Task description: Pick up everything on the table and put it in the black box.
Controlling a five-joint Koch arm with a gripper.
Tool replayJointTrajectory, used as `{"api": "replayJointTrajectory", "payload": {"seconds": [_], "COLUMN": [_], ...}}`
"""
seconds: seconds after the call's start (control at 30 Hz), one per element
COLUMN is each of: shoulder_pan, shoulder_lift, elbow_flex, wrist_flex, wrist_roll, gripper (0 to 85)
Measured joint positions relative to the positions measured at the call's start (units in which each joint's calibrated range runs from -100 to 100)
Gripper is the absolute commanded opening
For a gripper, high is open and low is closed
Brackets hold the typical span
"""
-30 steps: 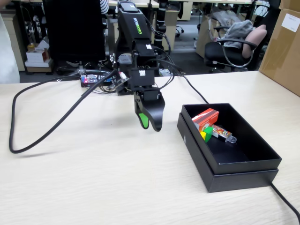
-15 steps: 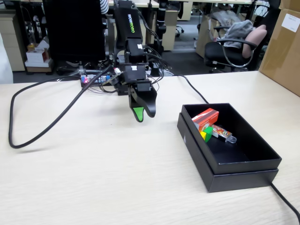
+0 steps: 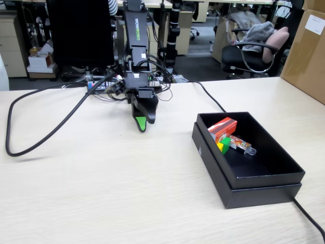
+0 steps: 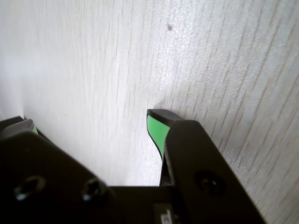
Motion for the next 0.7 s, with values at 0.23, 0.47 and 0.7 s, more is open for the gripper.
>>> {"api": "replayJointTrajectory", "payload": {"seconds": [0.23,0.47,0.7], "shoulder_pan": [-0.34,-0.29,1.86], "shoulder_lift": [-0.63,-1.27,-2.28], "elbow_flex": [-3.29,-6.12,-7.21], "wrist_flex": [4.52,8.06,8.14], "wrist_roll": [0.24,0.44,3.17], "gripper": [47.7,48.9,49.5]}}
